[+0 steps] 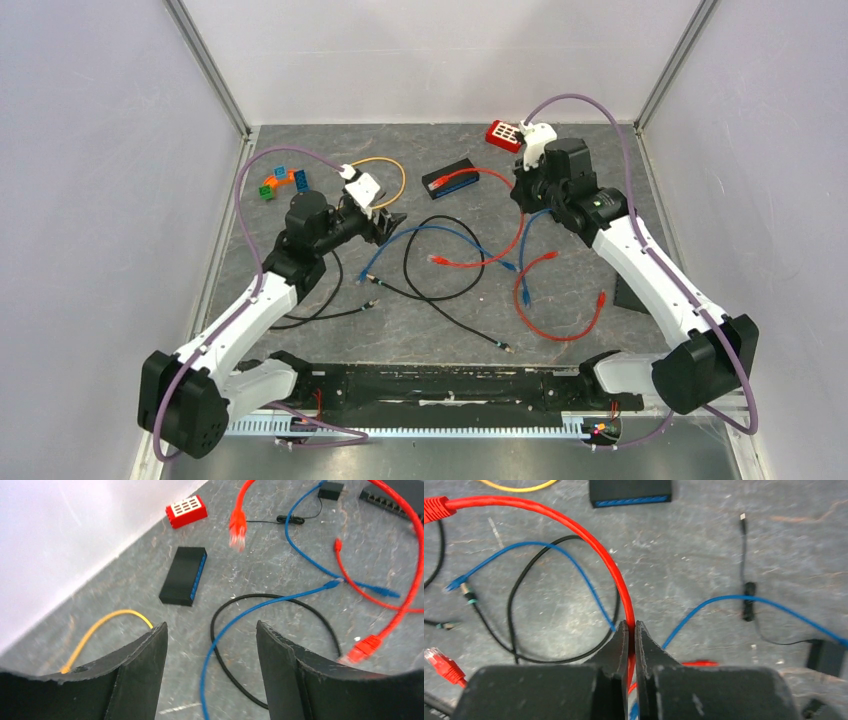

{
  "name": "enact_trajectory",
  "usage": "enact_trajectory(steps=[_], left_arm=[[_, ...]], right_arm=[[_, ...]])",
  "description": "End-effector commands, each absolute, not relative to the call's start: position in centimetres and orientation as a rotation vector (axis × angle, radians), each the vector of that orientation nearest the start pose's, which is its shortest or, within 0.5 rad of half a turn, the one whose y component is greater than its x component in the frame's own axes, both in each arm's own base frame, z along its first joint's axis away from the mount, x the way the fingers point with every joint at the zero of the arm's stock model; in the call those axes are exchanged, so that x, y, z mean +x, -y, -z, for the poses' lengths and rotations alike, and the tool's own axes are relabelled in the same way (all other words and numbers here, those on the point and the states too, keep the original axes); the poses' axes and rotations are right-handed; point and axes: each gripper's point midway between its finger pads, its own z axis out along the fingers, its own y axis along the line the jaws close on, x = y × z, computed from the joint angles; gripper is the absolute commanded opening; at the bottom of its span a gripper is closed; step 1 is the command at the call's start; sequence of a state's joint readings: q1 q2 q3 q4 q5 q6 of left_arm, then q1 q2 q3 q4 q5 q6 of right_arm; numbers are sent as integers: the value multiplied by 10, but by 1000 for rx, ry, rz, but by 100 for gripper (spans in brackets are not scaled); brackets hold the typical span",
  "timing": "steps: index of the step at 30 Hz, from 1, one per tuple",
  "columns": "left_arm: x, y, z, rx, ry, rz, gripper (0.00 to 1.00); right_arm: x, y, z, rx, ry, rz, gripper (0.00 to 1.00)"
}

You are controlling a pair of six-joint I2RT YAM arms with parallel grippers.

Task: Insert the plug into the switch port
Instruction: Pick up the connector from the center of the board.

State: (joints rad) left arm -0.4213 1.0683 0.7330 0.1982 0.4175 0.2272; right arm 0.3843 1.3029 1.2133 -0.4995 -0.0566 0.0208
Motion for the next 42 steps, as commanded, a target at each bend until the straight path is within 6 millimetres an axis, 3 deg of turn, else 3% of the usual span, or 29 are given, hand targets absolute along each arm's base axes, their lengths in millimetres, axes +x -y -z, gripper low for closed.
enact_trajectory(steps=[1, 7, 12, 18, 31, 36, 42], left_arm=[[321, 229, -284, 1061, -1182, 377, 71], [314, 249, -267, 1197, -1113, 305, 71], [321, 263, -250, 1258, -1113, 241, 70], [331, 269, -252, 1235, -1111, 211, 67], [322, 272, -254, 1264, -1083, 190, 64], [318, 269, -250, 1271, -1092, 187, 54], [314, 265, -241, 1295, -1118, 188, 19]], right_arm=[[334, -171, -235, -367, -2131, -473, 0], [323, -184, -220, -372, -2166, -582, 0], [319, -188, -217, -368, -2165, -619, 0], [315, -187, -211, -377, -2180, -620, 0], [311, -186, -194, -384, -2227, -619, 0], [309, -186, -189, -379, -2240, -620, 0], [308, -187, -187, -379, -2239, -633, 0]])
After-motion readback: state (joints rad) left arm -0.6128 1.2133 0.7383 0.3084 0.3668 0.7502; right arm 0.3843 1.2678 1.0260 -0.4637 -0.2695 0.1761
